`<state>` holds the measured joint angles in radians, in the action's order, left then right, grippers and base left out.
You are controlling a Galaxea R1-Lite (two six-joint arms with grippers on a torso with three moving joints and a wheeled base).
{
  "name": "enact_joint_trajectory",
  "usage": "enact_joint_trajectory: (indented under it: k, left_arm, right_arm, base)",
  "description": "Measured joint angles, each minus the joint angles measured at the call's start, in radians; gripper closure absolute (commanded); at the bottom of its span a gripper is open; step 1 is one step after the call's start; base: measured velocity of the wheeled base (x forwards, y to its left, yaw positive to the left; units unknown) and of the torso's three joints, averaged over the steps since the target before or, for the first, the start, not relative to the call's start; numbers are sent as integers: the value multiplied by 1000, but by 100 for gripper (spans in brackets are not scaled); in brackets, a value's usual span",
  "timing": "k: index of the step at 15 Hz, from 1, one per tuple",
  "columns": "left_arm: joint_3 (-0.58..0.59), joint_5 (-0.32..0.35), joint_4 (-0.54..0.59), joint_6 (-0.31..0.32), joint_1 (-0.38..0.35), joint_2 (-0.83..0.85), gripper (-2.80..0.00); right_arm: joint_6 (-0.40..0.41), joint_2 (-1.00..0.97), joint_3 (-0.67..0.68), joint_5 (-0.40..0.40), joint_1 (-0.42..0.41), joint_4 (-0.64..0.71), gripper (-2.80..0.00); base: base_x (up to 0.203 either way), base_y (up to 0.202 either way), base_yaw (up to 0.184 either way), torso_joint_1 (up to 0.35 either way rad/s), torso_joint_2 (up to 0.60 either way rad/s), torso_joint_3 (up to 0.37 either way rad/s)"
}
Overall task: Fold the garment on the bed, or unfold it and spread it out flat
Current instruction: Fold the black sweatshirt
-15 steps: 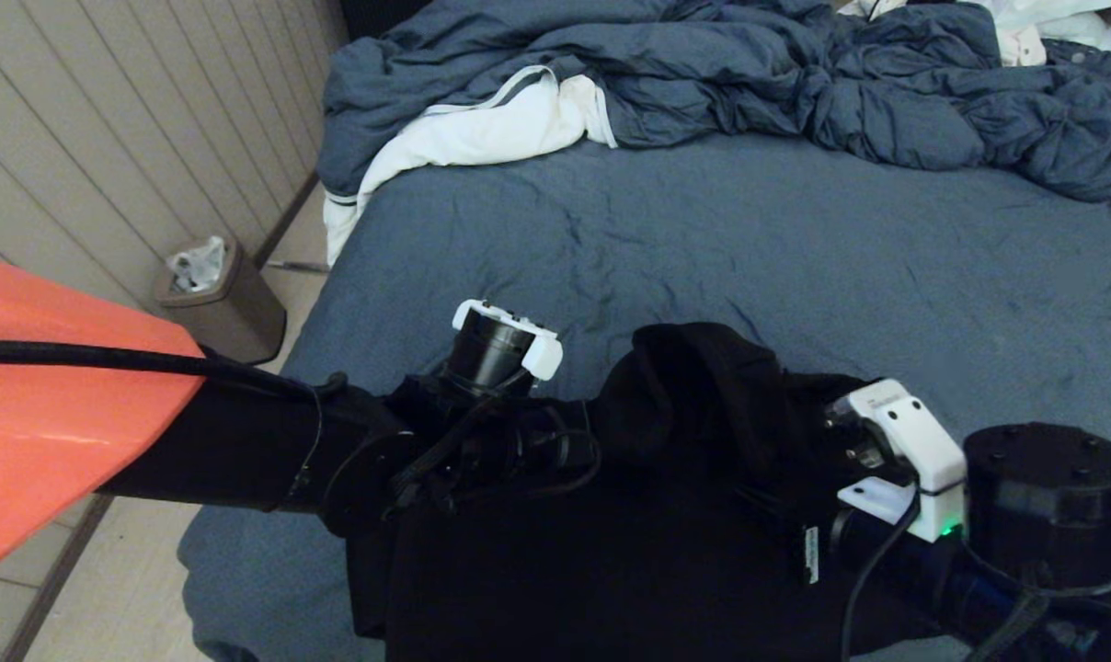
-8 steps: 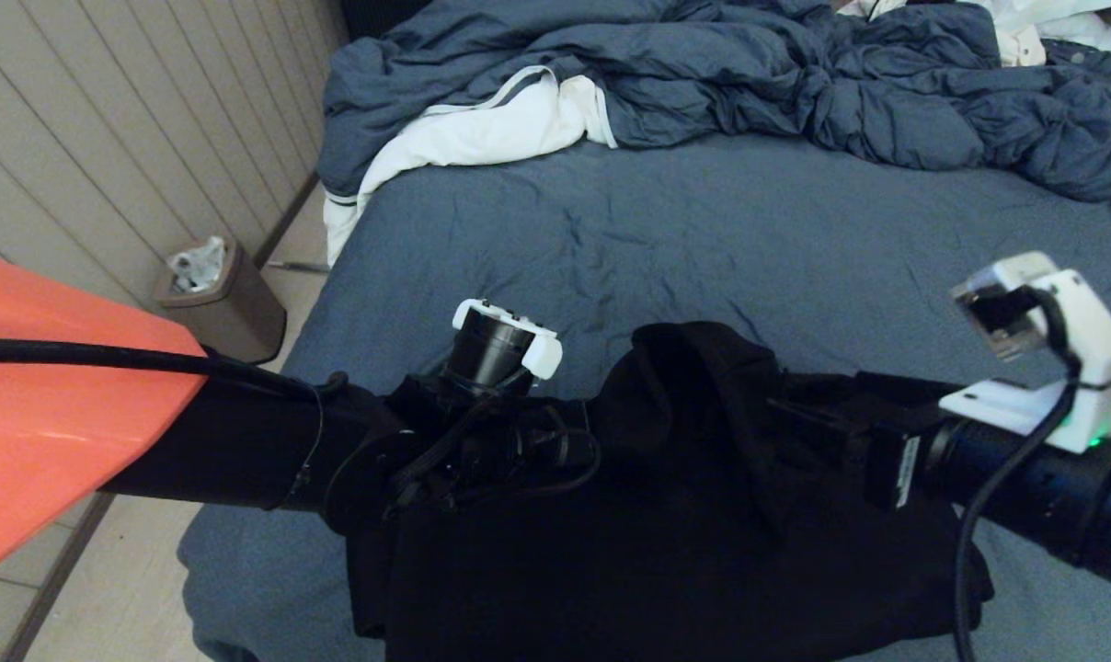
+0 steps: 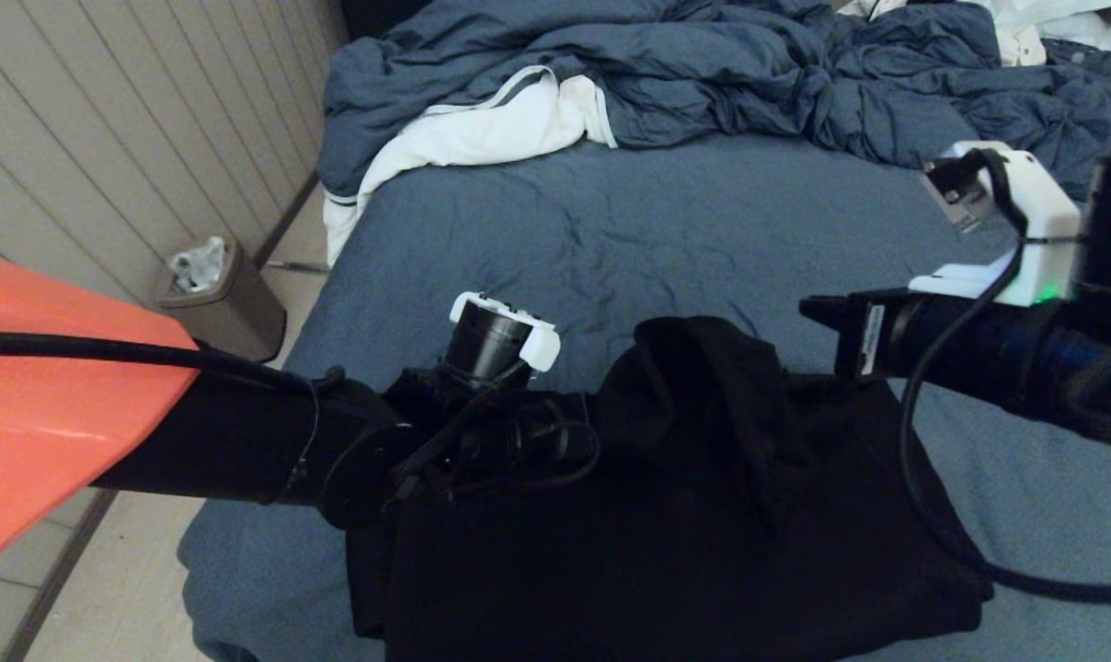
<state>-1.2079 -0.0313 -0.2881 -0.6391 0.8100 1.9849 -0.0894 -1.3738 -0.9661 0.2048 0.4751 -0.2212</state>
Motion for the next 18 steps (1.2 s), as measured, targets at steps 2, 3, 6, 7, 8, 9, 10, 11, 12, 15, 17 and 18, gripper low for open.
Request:
enact_joint_trajectory:
  k: [2,3,6,7,8,9,10,11,12,15,17,18]
  left_arm:
    - [-3,0,2,0,-2,-4,0]
    - [-5,0,4,-1,-2,-6,0]
    - [-6,0,7,-1,-3,-21,0]
    - [-7,0,7,-1,-3,-24,0]
    - [-7,0,8,-1,-3,-27,0]
    - [-6,0,8,-1,-3,-29,0]
    - [-6,0,8,-1,-3,-31,0]
    - [-6,0,8,-1,-3,-32,0]
    - [-6,0,8,-1,-3,-33,0]
    - [-6,-2,6,-3,-10,-43,0]
    - [-15,-2,8,-1,-28,-54,0]
    - [-20,-2,9,2,-42,-60,0]
  right_arm:
    - [-27,-73,-96,-1,-13,49,0]
    - [-34,-113,-139,-1,-20,63,0]
    - [-38,-218,-217,1,-27,73,0]
    - [-39,-248,-235,2,-29,73,0]
    - [-38,-278,-251,3,-31,74,0]
    - [-37,-305,-260,4,-30,74,0]
    - [-37,-329,-266,4,-27,74,0]
    - [-37,-346,-265,2,-22,74,0]
    - [-39,-356,-254,1,-8,75,0]
    - [-55,-353,-178,0,73,73,0]
    - [-79,-317,-114,1,131,71,0]
    - [-84,-292,-75,1,153,72,0]
  base:
    - [0,0,0,0,0,0]
    - [0,0,0,0,0,0]
    - [0,0,0,0,0,0]
    - [0,0,0,0,0,0]
    - [0,0,0,0,0,0]
    - [0,0,0,0,0,0]
    - [0,0,0,0,0,0]
    - [0,0,0,0,0,0]
    - [0,0,0,0,0,0]
    - [0,0,0,0,0,0]
    - [0,0,0,0,0,0]
    - [0,0,0,0,0,0]
